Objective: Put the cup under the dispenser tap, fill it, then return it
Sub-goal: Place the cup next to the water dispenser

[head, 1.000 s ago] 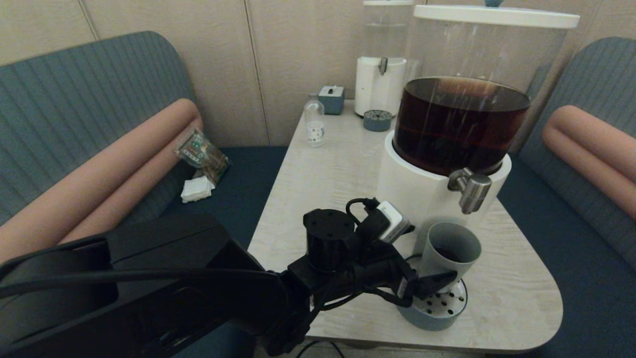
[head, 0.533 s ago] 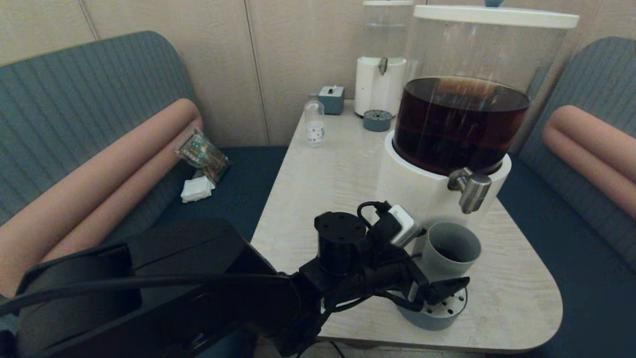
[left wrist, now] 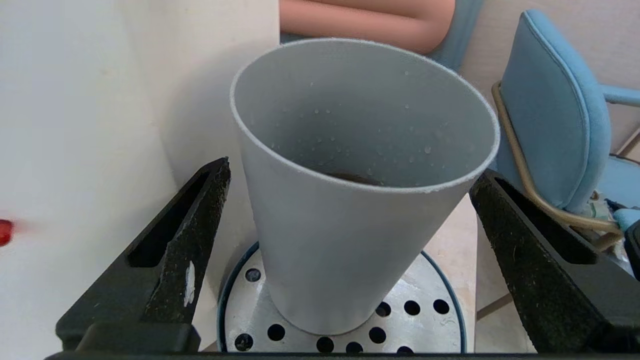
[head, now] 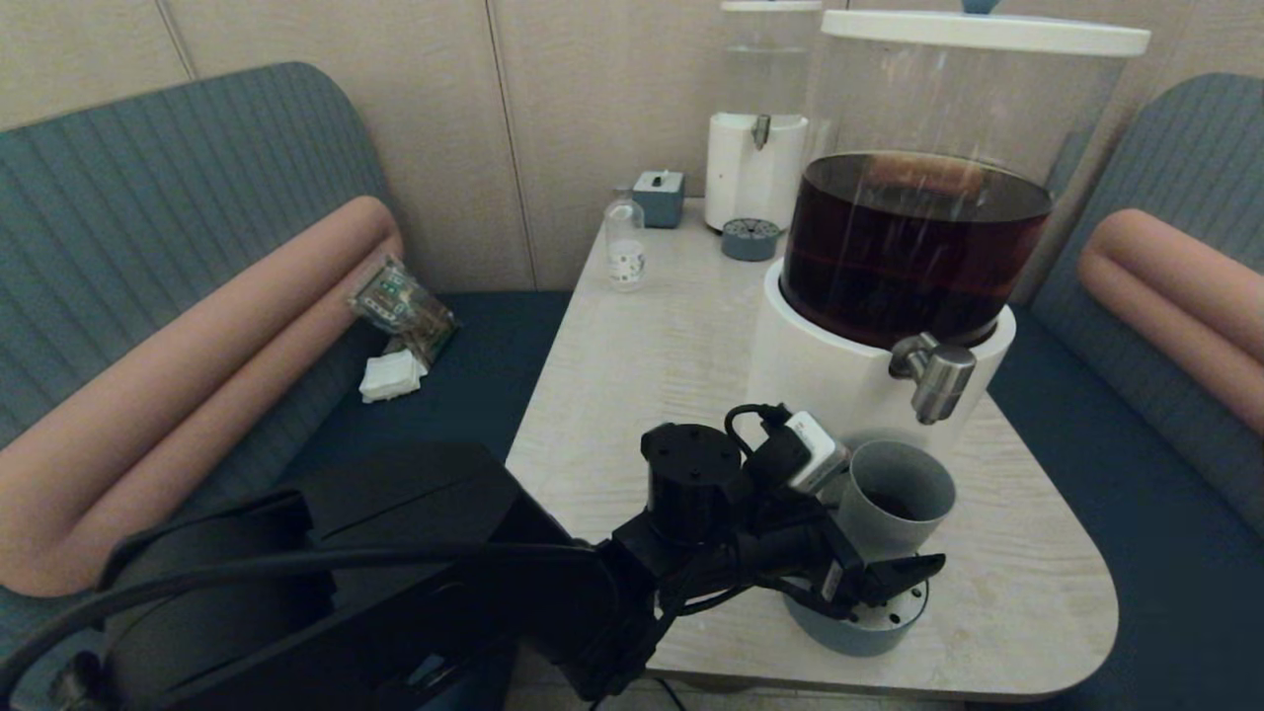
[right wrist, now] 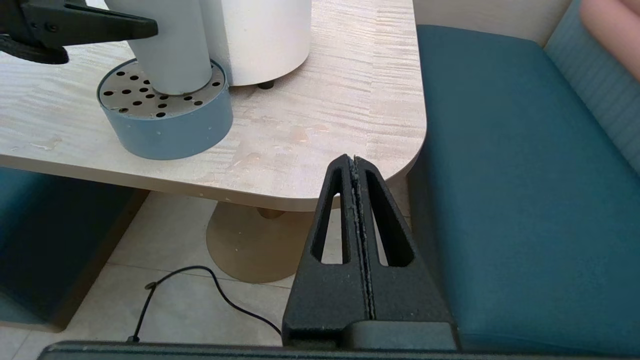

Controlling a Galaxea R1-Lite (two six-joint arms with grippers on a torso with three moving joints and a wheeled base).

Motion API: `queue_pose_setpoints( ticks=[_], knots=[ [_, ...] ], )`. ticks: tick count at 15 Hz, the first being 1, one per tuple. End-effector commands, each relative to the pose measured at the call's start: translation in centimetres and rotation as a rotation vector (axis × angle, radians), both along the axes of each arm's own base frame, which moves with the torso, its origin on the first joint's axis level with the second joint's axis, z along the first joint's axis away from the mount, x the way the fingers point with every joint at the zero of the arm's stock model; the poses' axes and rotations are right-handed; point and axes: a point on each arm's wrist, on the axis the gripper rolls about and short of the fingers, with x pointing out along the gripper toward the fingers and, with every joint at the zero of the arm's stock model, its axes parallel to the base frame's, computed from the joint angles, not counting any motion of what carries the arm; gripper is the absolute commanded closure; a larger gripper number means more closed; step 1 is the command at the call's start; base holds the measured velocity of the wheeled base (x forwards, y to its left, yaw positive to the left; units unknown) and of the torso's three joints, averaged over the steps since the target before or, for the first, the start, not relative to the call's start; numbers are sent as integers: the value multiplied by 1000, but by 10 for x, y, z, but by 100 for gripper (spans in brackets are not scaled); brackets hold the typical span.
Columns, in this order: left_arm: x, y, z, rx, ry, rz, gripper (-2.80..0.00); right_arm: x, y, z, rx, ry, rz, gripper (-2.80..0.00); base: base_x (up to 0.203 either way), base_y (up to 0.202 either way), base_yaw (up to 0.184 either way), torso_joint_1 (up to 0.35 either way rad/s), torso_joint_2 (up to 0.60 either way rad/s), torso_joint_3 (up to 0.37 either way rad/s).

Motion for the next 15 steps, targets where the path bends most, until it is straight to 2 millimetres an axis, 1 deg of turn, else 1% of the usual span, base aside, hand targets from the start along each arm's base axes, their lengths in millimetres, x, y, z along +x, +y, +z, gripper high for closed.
queue_pose_setpoints(
  ticks=[1,8,15],
  knots=[
    [1,-1,-2,-3,-3,-2,-280,0,0,0,0,1,1,0,0,0,0,0,0,0],
    [1,-10,-1,-19,-11,-14,-280,0,0,0,0,1,1,0,0,0,0,0,0,0],
    [1,-10,-3,-18,-10,-14,-280,0,0,0,0,1,1,0,0,0,0,0,0,0]
  ],
)
